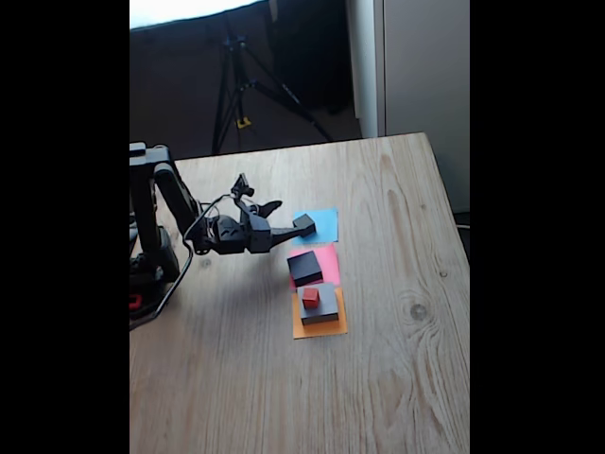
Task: Tower of hanoi
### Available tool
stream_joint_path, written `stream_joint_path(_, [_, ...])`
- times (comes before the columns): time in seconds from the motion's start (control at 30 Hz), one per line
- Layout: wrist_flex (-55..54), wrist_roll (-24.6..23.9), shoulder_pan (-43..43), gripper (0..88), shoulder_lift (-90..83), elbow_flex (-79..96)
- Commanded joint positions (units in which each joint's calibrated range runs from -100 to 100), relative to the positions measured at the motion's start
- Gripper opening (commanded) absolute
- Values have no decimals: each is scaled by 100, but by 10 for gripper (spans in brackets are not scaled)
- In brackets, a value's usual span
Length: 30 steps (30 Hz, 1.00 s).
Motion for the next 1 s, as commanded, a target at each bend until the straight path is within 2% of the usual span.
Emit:
stream_joint_path(0.0, [-202,69,-146,439,278,-330])
stream_joint_path(0.63, [-170,69,-363,438,1421,-1393])
stream_joint_path(0.97, [-154,69,-430,425,1512,-1375])
